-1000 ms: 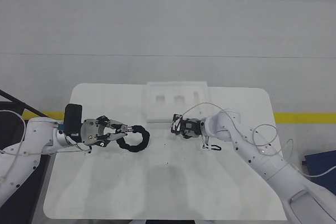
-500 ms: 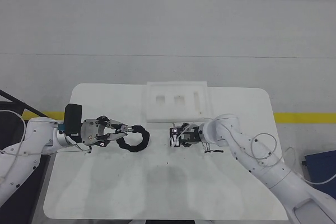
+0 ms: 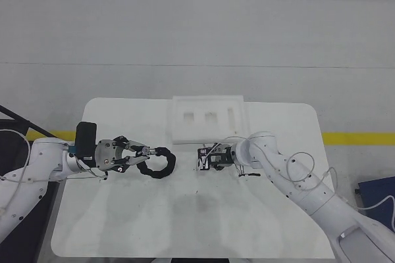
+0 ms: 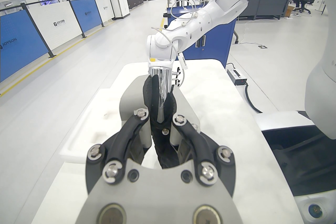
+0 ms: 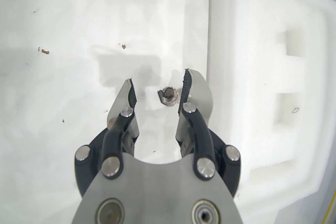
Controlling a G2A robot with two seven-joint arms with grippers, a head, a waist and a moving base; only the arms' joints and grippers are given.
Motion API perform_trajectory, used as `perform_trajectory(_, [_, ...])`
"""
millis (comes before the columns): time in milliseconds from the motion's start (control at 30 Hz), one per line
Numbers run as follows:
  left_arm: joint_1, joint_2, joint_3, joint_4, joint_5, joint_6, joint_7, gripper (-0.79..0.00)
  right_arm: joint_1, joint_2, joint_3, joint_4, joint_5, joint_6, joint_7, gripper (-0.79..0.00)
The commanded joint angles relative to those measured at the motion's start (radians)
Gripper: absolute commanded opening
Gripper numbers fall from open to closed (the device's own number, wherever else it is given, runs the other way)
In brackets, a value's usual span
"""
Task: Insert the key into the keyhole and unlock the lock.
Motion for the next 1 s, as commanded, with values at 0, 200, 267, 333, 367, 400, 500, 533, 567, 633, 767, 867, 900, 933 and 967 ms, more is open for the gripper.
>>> perform_trajectory(0, [0.0,0.0,0.0,0.0,0.0,0.0,0.0,-0.785,0.006,-0.005,-0.002,0.015,0.003,0.0,0.001,-0.446])
perform_trajectory(200, [0.0,0.0,0.0,0.0,0.0,0.0,0.0,-0.785,0.018,-0.023,-0.012,0.055,0.008,-0.003,0.005,-0.453])
perform_trajectory(267, [0.0,0.0,0.0,0.0,0.0,0.0,0.0,-0.785,0.023,-0.029,-0.014,0.067,0.01,-0.005,0.005,-0.453])
perform_trajectory(333, [0.0,0.0,0.0,0.0,0.0,0.0,0.0,-0.785,0.027,-0.034,-0.016,0.077,0.011,-0.003,0.004,-0.456])
perform_trajectory(367, [0.0,0.0,0.0,0.0,0.0,0.0,0.0,-0.785,0.028,-0.036,-0.017,0.081,0.01,-0.003,0.004,-0.459])
perform_trajectory(400, [0.0,0.0,0.0,0.0,0.0,0.0,0.0,-0.785,0.03,-0.038,-0.017,0.085,0.01,-0.003,0.002,-0.462])
perform_trajectory(500, [0.0,0.0,0.0,0.0,0.0,0.0,0.0,-0.785,0.035,-0.044,-0.018,0.096,0.005,-0.002,0.0,-0.474])
perform_trajectory(533, [0.0,0.0,0.0,0.0,0.0,0.0,0.0,-0.785,0.037,-0.046,-0.019,0.099,0.003,-0.004,-0.001,-0.486])
perform_trajectory(567, [0.0,0.0,0.0,0.0,0.0,0.0,0.0,-0.785,0.039,-0.048,-0.02,0.102,0.002,-0.006,-0.001,-0.489])
perform_trajectory(633, [0.0,0.0,0.0,0.0,0.0,0.0,0.0,-0.785,0.042,-0.052,-0.022,0.107,-0.004,-0.009,-0.002,-0.511])
perform_trajectory(767, [0.0,0.0,0.0,0.0,0.0,0.0,0.0,-0.785,0.047,-0.057,-0.023,0.115,-0.017,-0.013,-0.005,-0.566])
perform_trajectory(867, [0.0,0.0,0.0,0.0,0.0,0.0,0.0,-0.785,0.049,-0.059,-0.021,0.116,-0.028,-0.015,-0.005,-0.699])
perform_trajectory(900, [0.0,0.0,0.0,0.0,0.0,0.0,0.0,-0.785,0.048,-0.059,-0.019,0.115,-0.031,-0.016,-0.005,-0.717])
perform_trajectory(933, [0.0,0.0,0.0,0.0,0.0,0.0,0.0,-0.785,0.048,-0.059,-0.019,0.112,-0.038,-0.017,-0.003,-0.779])
perform_trajectory(967, [0.0,0.0,0.0,0.0,0.0,0.0,0.0,-0.785,0.047,-0.058,-0.017,0.11,-0.042,-0.018,-0.002,-0.785])
